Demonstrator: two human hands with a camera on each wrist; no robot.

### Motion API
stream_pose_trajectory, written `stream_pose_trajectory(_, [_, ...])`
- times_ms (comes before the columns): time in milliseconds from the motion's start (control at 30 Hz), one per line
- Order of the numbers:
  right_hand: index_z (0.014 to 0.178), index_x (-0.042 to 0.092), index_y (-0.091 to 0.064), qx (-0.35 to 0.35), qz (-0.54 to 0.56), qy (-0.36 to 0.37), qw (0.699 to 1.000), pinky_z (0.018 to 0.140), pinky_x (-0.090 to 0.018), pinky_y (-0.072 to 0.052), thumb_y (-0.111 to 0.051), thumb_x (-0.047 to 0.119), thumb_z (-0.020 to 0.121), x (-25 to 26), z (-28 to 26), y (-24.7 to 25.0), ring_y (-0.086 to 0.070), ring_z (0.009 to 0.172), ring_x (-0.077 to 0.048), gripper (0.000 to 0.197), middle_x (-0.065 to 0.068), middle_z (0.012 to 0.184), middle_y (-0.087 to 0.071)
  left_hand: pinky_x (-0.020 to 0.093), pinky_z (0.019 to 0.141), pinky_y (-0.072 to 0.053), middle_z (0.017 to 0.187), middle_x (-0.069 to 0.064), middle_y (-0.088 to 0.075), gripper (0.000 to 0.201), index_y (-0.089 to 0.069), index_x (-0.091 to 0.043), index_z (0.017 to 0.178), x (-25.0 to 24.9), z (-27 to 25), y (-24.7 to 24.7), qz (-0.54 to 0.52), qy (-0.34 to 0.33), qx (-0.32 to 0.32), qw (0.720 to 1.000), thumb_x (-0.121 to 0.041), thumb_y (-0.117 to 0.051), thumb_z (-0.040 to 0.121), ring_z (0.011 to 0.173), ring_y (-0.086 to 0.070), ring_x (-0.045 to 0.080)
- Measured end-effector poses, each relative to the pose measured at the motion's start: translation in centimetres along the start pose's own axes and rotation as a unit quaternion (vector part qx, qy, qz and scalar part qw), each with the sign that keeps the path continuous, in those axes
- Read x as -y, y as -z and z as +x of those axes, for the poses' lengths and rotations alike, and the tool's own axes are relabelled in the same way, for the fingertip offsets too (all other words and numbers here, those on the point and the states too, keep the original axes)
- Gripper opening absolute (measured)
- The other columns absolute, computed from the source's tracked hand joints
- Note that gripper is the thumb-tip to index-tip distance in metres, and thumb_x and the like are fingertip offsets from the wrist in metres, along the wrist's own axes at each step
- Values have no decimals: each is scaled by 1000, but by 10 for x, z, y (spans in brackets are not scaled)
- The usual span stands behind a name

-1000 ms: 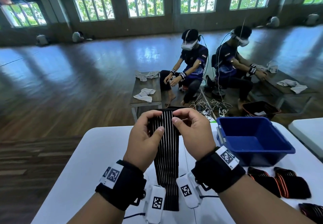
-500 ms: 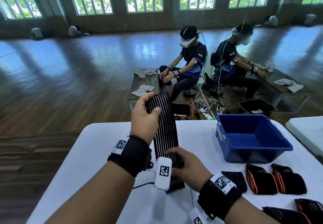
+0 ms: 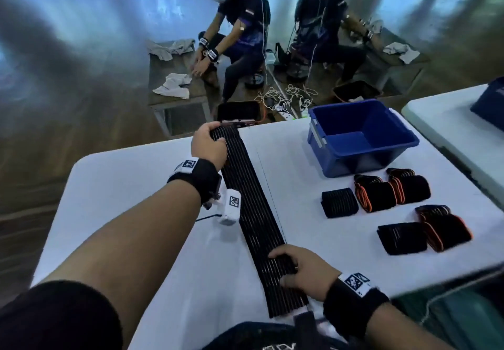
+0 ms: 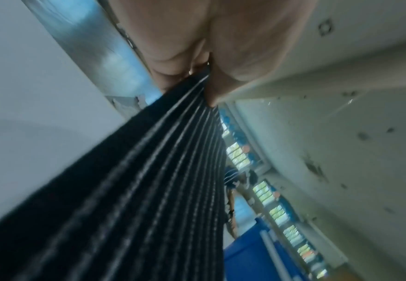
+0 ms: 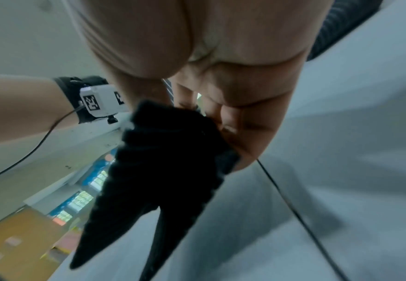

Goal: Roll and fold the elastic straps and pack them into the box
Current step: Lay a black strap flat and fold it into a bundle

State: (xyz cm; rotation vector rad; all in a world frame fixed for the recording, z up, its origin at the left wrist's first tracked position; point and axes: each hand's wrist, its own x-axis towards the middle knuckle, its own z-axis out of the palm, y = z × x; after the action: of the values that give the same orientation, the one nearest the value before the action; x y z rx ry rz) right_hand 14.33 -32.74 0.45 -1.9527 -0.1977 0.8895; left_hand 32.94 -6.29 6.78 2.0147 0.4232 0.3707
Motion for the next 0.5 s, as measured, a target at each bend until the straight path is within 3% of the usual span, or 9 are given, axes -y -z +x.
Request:
stream_pose_trajectory(67, [108,40,-63,-27,-28,-22,999,75,-16,-51,-74,12,84,-14,-5,-10,-62,90,-4,38,14,103,-62,34,102,-50,127,7,-67,40,-63,-15,129,16,1,-17,28,14,43,999,-6,-54,92,113,-63,22])
stream_pose_trajectory(133, [99,45,-62,-72,-43,-53,995,74,-17,-46,-75,25,83,-24,-10,-19,-57,89,-5,29,14,96,-60,37,104,-49,130,8,-65,41,-63,-16,130,31,2,-33,50,25,88,995,-6,-51,92,117,-62,25])
stream_pose_trajectory(233, [91,40,-61,-136,-60,-75,986,58,-21,-36,-75,31,82,-33,-17,-29,-41,59,-3,19,11,67,-44,33,106,-46,133,7,-63,39,-62,-16,131,51,4,-55,106,26,138,984,-6,-51,94,121,-60,25])
stream_pose_trajectory(267, [90,39,-60,-149,-69,-80,983,57,-21,-34,-75,32,82,-34,-20,-32,-39,57,-4,17,10,64,-41,33,106,-46,134,7,-63,39,-62,-16,131,57,5,-62,127,21,153,980,-7,-52,94,122,-59,26])
stream_pose_trajectory(400, [89,37,-58,-195,-92,-112,970,66,-15,-37,-73,38,83,-37,-29,-42,-54,80,-6,17,12,82,-55,33,104,-44,133,9,-63,38,-60,-14,133,75,10,-83,199,-8,197,960,-10,-54,96,122,-59,29])
stream_pose_trajectory(500, [85,37,-57,-234,-99,-118,960,66,-7,-35,-75,39,81,-39,-33,-48,-53,82,-4,19,8,93,-54,39,101,-48,131,11,-62,37,-61,-16,132,79,17,-93,269,-74,238,930,-19,-57,95,119,-59,33])
